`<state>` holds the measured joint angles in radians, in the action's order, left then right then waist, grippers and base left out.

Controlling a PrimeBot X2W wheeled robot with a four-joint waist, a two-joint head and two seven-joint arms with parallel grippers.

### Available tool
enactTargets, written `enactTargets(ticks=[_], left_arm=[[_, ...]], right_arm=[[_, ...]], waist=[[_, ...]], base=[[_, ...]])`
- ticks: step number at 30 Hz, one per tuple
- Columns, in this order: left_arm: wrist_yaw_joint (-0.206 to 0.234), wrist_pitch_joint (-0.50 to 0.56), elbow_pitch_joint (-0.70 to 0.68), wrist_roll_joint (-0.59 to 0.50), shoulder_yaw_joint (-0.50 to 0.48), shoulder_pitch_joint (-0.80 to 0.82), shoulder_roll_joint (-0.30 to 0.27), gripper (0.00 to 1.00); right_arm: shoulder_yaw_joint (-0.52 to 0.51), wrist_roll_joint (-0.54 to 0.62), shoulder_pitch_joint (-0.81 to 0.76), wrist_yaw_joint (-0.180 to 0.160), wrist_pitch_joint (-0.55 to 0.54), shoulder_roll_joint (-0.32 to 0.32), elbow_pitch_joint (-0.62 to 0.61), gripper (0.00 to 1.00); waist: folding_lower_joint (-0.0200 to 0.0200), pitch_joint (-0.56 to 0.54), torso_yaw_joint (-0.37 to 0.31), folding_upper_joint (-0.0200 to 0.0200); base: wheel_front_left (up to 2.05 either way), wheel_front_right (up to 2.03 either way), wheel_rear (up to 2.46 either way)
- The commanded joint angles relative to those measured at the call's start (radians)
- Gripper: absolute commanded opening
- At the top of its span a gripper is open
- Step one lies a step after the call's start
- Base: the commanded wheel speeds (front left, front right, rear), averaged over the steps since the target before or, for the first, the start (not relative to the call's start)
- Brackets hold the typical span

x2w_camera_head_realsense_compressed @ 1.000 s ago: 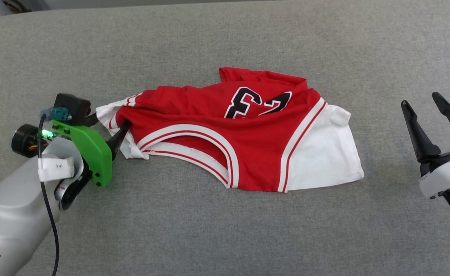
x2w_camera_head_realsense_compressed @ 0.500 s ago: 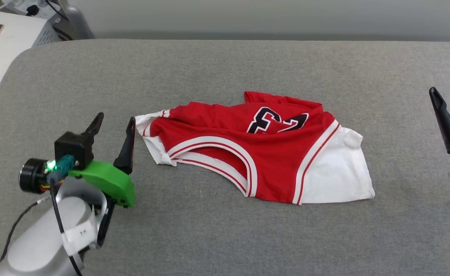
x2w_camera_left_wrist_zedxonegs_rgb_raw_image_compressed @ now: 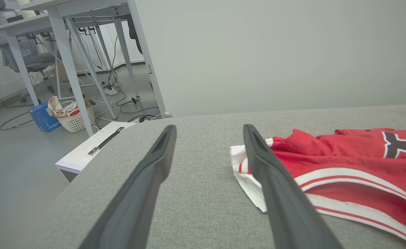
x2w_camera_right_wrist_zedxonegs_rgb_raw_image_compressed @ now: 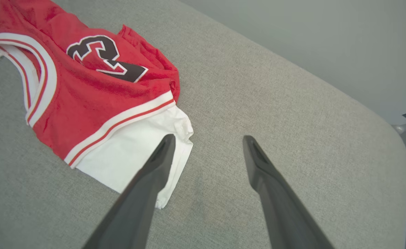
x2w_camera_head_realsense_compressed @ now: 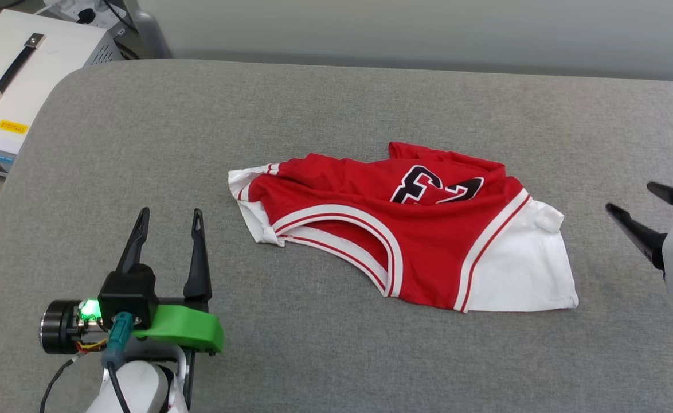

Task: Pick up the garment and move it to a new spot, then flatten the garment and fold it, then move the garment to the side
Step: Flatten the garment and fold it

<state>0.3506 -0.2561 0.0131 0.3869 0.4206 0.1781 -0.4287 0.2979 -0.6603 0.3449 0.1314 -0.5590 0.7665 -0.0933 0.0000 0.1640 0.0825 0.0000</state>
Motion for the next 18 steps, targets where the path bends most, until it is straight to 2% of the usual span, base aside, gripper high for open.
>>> enactTargets(ticks=[1,4,8,15,18], left_arm=[[-0.011,-0.006,-0.009,-0.027,-0.022,-0.023,0.024,1.00],[-0.037,-0.006,-0.015,-0.074,-0.064,-0.040,0.070,1.00],[-0.070,-0.006,-0.029,-0.129,-0.112,-0.052,0.126,1.00],[-0.136,-0.006,-0.028,-0.189,-0.181,-0.046,0.206,1.00],[-0.164,-0.006,-0.018,-0.211,-0.210,-0.041,0.231,1.00]], right_arm=[[0.016,-0.024,0.016,-0.001,-0.060,0.006,0.017,1.00],[0.041,-0.071,0.022,-0.001,-0.168,-0.001,0.057,1.00],[0.068,-0.086,0.024,-0.001,-0.221,-0.017,0.119,1.00],[0.124,-0.075,0.029,-0.001,-0.195,-0.076,0.265,1.00],[0.179,-0.061,0.018,-0.001,-0.175,-0.100,0.323,1.00]], waist=[[0.0000,0.009,0.007,0.0000],[0.0000,0.026,0.018,0.0000],[0.0000,0.058,0.036,0.0000],[0.0000,0.113,0.066,0.0000],[0.0000,0.125,0.074,0.0000]], base=[[0.00,0.00,0.00],[0.00,0.00,0.00],[0.00,0.00,0.00],[0.00,0.00,0.00],[0.00,0.00,0.00]])
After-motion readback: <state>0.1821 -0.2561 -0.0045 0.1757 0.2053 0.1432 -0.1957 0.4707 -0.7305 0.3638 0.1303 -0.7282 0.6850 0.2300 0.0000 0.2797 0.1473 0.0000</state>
